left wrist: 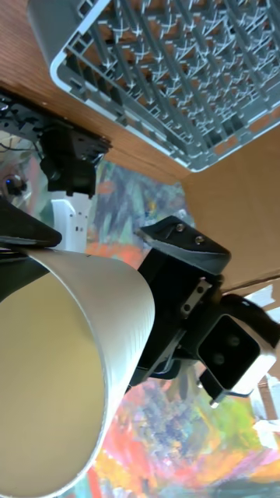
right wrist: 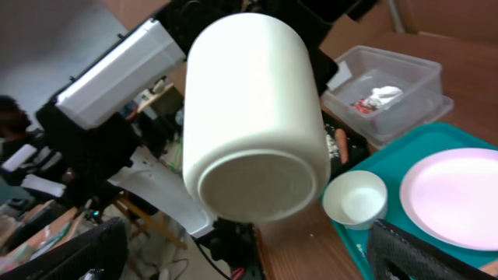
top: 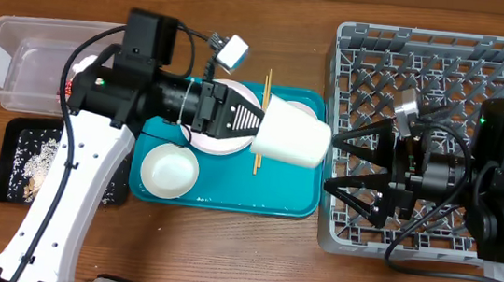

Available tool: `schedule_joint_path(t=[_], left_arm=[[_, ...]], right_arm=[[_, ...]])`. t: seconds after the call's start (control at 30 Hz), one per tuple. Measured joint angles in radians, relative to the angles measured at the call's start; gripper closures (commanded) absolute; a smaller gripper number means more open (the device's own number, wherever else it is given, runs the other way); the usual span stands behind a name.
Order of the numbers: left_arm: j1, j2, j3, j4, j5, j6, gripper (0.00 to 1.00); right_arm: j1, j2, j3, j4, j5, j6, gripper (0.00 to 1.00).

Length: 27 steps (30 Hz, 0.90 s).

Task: Sort waste into correct bins and load items into the dishwasher
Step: 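Lift the cup with the left gripper toward the right gripper for handover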

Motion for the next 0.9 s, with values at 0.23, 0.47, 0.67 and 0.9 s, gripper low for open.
schedule_joint_path(t=[0.23,0.47,0.67,0.9], left_arm=[[-0.025,0.0,0.0,0.0,-0.006,0.0,0.96],[-0.039,0.0,0.0,0.0,-0.021,0.0,0.96],[-0.039,0.0,0.0,0.0,-0.032,0.0,0.96],[-0.039,0.001,0.0,0.001,-0.074,0.0,0.96]], right_arm=[[0.002,0.06,0.0,0.043,-0.099,-0.003,0.0],[0.022,0.071,0.0,0.106,-0.124,-0.002,0.07],[0.023,0.108,0.0,0.134,-0.079,0.046,0.12],[0.069,0.112,0.0,0.186,-0.018,0.108,0.13]])
